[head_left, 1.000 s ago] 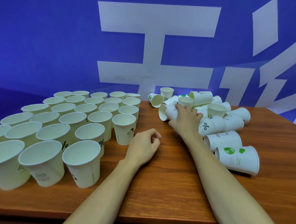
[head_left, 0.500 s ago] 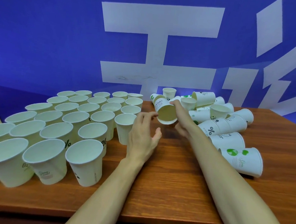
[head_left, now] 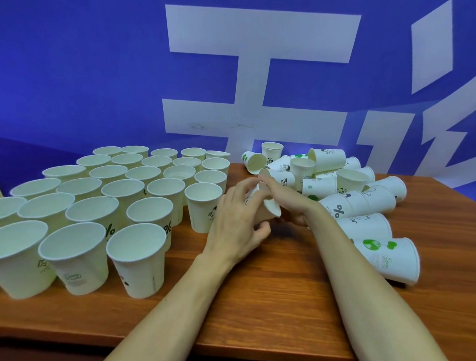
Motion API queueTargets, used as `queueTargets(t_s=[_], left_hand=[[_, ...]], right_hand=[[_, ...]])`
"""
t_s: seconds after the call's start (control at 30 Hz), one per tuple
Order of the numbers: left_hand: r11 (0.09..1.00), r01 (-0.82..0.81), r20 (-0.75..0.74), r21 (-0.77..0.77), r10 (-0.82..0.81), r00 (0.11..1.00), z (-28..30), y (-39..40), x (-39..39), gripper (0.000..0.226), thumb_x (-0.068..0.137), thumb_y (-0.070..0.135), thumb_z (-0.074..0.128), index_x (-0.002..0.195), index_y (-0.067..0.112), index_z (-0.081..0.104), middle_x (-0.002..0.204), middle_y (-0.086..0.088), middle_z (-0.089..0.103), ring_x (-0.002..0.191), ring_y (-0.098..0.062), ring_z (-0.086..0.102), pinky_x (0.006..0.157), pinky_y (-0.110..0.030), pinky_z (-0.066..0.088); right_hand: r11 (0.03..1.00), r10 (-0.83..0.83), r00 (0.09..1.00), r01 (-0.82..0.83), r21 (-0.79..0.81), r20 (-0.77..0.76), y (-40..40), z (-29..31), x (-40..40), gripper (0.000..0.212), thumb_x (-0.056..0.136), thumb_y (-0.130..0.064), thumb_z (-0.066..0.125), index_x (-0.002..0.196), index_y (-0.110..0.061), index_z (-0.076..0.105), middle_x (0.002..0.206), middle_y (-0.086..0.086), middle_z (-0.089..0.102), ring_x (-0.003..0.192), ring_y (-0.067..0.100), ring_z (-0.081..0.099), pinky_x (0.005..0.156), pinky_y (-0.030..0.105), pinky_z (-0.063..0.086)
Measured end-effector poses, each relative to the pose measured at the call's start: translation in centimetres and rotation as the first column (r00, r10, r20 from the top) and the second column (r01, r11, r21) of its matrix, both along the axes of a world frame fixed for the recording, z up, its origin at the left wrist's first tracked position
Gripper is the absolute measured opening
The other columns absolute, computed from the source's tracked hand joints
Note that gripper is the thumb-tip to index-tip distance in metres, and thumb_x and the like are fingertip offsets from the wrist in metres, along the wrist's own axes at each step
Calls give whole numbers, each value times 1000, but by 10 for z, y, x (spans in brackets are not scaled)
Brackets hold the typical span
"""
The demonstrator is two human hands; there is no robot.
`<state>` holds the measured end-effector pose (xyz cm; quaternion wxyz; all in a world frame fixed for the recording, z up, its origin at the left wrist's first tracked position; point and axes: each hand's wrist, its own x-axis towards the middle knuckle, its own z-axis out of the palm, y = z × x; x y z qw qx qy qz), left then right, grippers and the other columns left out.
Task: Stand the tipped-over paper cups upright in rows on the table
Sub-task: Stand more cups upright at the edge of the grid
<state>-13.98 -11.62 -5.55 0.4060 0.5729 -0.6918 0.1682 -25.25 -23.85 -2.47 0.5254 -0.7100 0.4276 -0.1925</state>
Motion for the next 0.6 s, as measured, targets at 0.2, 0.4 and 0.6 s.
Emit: queueTargets(t_s=[0.2,0.4,0.6], left_hand=[[1000,7,-145,15,-4,989,5,4,3,49,69,34,69,114,21,56,132,-1,44,110,-21,54,84,-35,45],[995,55,-170,78,-41,985,9,15,2,47,72,36,71,114,24,54,134,3,39,112,-18,55,87,-36,50],[993,48,-202,108,-25,979,11,42,1,47,75,36,72,117,32,53,138,7,33,111,-13,51,82,-23,42]], right_hand=[[978,-203,969,207,-13,144,-1,-13,4,59,97,-57,33,58,-21,58,60,2,57,58,18,50,55,27,36],[941,-284,935,315,-128,212,0,-14,13,62,102,-42,25,67,-15,69,62,4,65,58,17,56,57,29,41],[858,-309,900,404,-317,308,-3,-26,15,59,98,-36,27,62,-14,68,51,0,60,62,19,58,69,33,45]])
